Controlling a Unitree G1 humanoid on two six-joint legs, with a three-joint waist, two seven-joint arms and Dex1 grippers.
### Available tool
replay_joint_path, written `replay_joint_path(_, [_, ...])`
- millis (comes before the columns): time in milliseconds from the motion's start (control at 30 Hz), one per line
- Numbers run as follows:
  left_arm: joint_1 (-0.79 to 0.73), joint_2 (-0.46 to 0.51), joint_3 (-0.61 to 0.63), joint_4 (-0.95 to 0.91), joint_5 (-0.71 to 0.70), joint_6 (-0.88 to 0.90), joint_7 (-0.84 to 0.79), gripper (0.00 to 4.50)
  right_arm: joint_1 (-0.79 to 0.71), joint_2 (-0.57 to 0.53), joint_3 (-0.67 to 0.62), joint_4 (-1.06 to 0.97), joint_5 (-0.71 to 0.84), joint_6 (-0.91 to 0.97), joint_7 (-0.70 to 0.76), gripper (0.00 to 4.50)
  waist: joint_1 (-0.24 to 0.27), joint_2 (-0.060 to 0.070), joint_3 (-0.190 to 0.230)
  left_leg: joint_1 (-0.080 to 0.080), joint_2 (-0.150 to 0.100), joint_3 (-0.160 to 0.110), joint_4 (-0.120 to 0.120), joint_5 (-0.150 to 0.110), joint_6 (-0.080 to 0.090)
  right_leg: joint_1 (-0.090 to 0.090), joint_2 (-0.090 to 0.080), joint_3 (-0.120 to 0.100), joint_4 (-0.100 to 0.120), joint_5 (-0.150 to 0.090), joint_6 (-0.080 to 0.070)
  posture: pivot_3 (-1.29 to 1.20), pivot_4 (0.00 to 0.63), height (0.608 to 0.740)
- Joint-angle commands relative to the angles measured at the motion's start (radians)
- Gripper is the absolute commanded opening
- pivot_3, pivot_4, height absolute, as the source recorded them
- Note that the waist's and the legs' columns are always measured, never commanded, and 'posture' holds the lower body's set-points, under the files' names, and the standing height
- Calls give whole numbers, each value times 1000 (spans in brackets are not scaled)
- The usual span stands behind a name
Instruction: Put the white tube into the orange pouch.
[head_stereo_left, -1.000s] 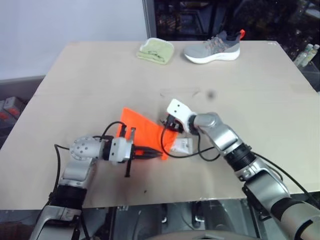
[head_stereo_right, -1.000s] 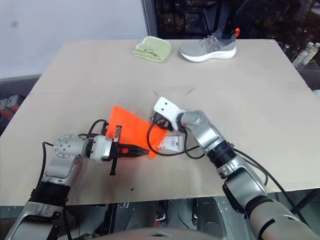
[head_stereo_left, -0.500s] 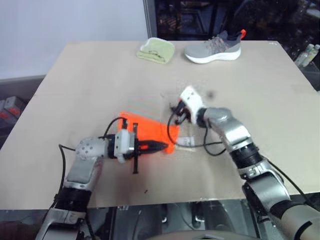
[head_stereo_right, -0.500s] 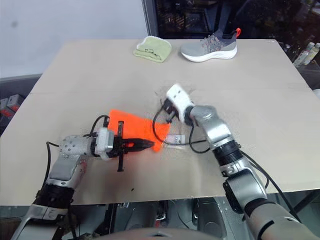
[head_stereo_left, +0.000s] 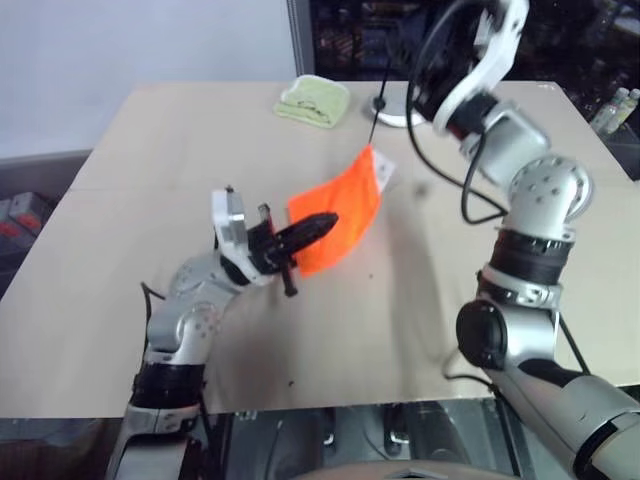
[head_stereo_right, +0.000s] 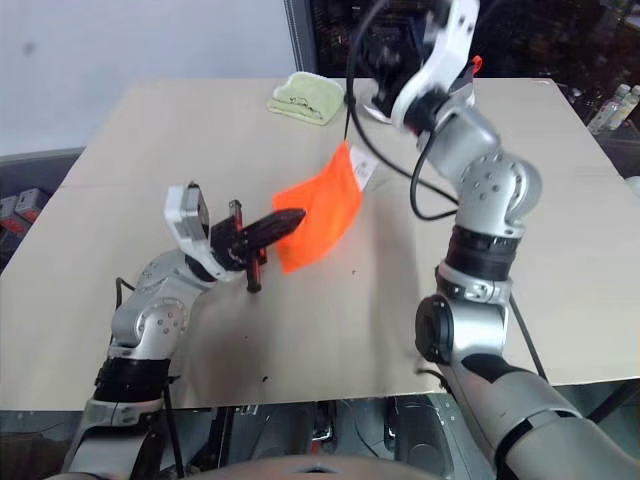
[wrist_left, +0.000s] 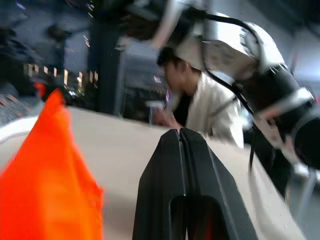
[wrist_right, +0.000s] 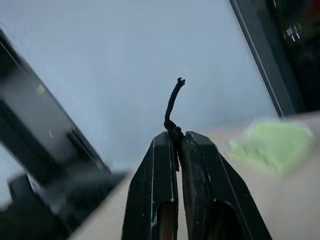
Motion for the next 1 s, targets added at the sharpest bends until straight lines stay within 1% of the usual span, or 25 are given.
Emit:
replay_joint_path(33, [-50,-23,52,-9,-29,57,117,0,-94,-41,-19,2,53,-22,-29,318,0,0,0,0,0,0,0,0,0,0,0,0,0,0,0,0,150,740])
replay_joint_path(133, [-88,-29,39,8,43,107,237,0,-158,-85,-10,44,65,-36,-28,318,-1,0,0,0,0,0,0,0,0,0,0,0,0,0,0,0,150,740])
replay_joint_path(233, [-121,-49,22,16,116,132,350,0,-136,-145,92,55,4,-43,24,318,0,0,0,0,-1,0,-1,0,0,0,0,0,-1,0,0,0,150,740])
replay_joint_path(267, [-127,-50,17,14,130,146,370,0,-138,-159,95,72,-3,-53,25,318,0,0,0,0,0,1,-1,0,0,0,0,0,-1,0,0,0,150,740])
replay_joint_path(367, [-140,-42,7,4,153,204,411,0,-209,-219,62,165,-16,-99,13,318,0,-1,0,0,0,1,-1,0,0,0,0,1,-1,0,0,0,150,740])
replay_joint_path(433, [-146,-37,9,-1,131,239,394,0,-229,-249,83,202,-44,-119,9,318,1,-1,0,0,0,1,-1,0,0,0,0,1,0,0,0,0,150,740])
replay_joint_path(533, [-139,-26,6,1,153,243,382,0,-271,-280,102,259,-81,-145,-2,318,-1,-1,0,-1,0,1,-2,0,0,-1,0,1,-1,0,0,0,150,740])
replay_joint_path(600, [-136,-25,6,3,165,239,380,0,-244,-264,130,241,-69,-75,-6,318,-3,-1,0,0,0,2,-2,0,0,-1,0,2,-1,0,0,0,150,740])
replay_joint_path(700, [-138,-31,12,8,169,228,364,0,-372,-348,94,340,-107,-173,11,318,-3,0,1,0,0,3,-2,0,0,-2,0,2,0,0,0,0,150,740])
replay_joint_path(733, [-139,-35,13,8,167,229,362,0,-380,-360,98,360,-117,-182,17,318,0,0,1,-1,0,3,-3,0,0,-3,0,2,0,0,0,0,150,740])
replay_joint_path(800, [-141,-44,6,13,190,202,366,0,-313,-363,173,325,-146,-136,39,318,5,-1,1,-3,0,2,-2,0,0,-3,0,1,-1,0,0,0,150,740])
replay_joint_path(867, [-146,-53,7,18,207,183,375,0,-342,-360,140,334,-122,-129,23,318,2,-1,1,-2,0,3,-2,0,0,-3,0,2,-1,0,0,0,150,740])
replay_joint_path(933, [-153,-66,18,15,209,179,386,0,-428,-400,118,382,-131,-172,40,318,1,-1,2,-2,-1,4,-2,0,0,-3,0,3,-1,0,0,0,150,740])
replay_joint_path(967, [-155,-71,20,12,211,178,390,0,-447,-411,114,394,-134,-175,41,318,1,-1,2,-2,-1,4,-2,0,0,-4,0,3,0,0,0,0,150,740])
replay_joint_path(1000, [-159,-77,19,11,217,172,395,0,-431,-404,124,384,-131,-146,35,318,2,0,2,-2,0,4,-2,0,0,-4,0,3,0,0,0,0,150,740])
